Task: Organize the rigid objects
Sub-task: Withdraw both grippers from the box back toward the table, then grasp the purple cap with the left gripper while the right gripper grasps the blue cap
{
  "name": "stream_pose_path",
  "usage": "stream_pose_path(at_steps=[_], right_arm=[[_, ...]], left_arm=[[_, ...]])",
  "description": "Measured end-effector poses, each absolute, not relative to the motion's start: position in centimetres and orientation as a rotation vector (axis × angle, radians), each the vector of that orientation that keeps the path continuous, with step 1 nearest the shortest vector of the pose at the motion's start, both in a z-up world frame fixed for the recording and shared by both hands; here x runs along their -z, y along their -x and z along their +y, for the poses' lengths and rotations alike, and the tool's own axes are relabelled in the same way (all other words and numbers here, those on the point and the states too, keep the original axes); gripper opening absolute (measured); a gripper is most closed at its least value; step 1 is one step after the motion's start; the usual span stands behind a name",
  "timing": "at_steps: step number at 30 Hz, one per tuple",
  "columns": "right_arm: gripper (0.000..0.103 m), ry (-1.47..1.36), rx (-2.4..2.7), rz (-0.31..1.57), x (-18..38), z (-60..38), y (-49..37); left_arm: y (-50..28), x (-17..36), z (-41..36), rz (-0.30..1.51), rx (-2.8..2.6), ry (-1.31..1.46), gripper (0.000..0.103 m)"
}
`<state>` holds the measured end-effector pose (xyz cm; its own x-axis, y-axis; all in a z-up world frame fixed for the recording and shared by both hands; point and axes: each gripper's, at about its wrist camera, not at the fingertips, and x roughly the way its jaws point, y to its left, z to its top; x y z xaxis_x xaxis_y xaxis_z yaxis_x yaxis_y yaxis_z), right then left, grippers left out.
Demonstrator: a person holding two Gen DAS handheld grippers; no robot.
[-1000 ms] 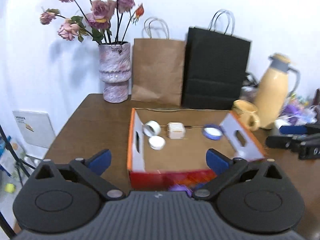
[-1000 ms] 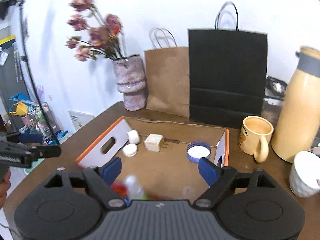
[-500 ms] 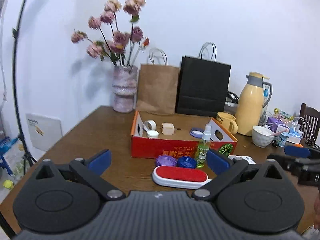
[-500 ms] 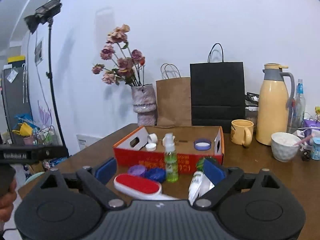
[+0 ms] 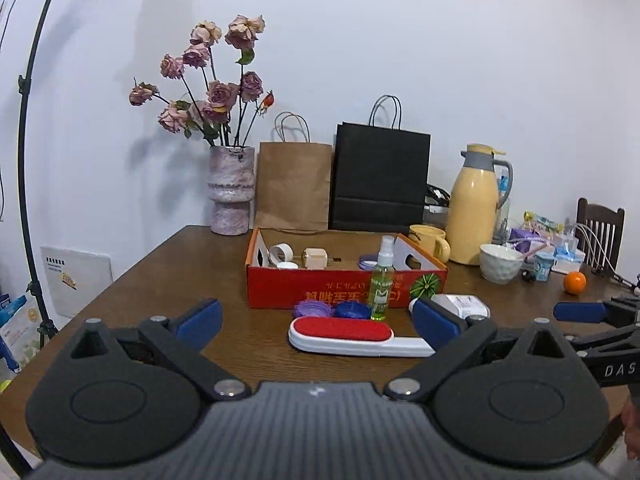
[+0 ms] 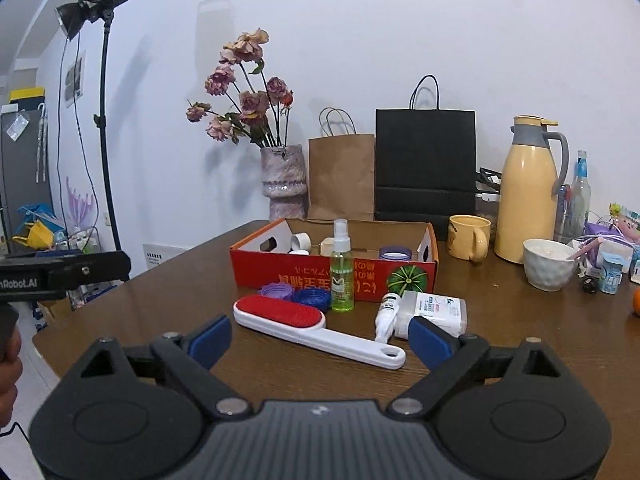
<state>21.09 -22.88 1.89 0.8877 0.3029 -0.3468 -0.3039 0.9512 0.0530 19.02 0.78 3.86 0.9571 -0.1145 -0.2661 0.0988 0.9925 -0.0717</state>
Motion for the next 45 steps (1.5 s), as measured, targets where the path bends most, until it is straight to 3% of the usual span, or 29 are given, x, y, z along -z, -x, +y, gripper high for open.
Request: stream_pose_path(at_steps=[16, 19, 23, 31, 33, 35, 41, 44, 45], right_arm=[[0.094, -0.02, -0.34, 0.389, -0.4, -22.8, -24.4], [0.088, -0.034, -0.356, 0.423, 0.4, -22.6, -25.9], [0.072, -0.015, -0.379, 0.449, 0.9, -21.8, -28.5], [0.068, -0.015, -0.422, 0.507, 1.5, -19.2, -37.2], [0.059, -0.027, -0.415, 0.538, 2.1, -18.1, -39.6], [0.041, -0.063, -0.408, 0.578, 3.0, -17.5, -41.8], [0.04, -0.144, -0.339, 0.641, 5.4, -16.6, -45.2], [0.039, -0.175, -0.307, 0.642, 5.9, -16.5, -45.9], [0.039, -0.19, -0.304, 0.644, 6.1, -16.6, -46.1]], left_arm=[[-22.6, -0.3, 1.5, 0.408, 0.08, 0.071, 0.103], [-24.3, -0.1, 1.3, 0.414, 0.098, 0.076, 0.103], [-27.6, 0.1, 0.7, 0.439, 0.127, 0.075, 0.103], [-37.2, 0.3, -0.1, 0.507, 0.196, -0.013, 0.082], [-40.4, 1.1, 0.0, 0.576, 0.191, -0.036, 0.075], [-43.0, 2.0, 0.4, 0.638, 0.199, -0.018, 0.069], [-46.8, 3.8, 1.2, 0.699, 0.24, 0.029, 0.069], [-47.7, 4.4, 1.7, 0.71, 0.231, 0.052, 0.058], [-47.7, 4.5, 1.9, 0.706, 0.242, 0.072, 0.059]])
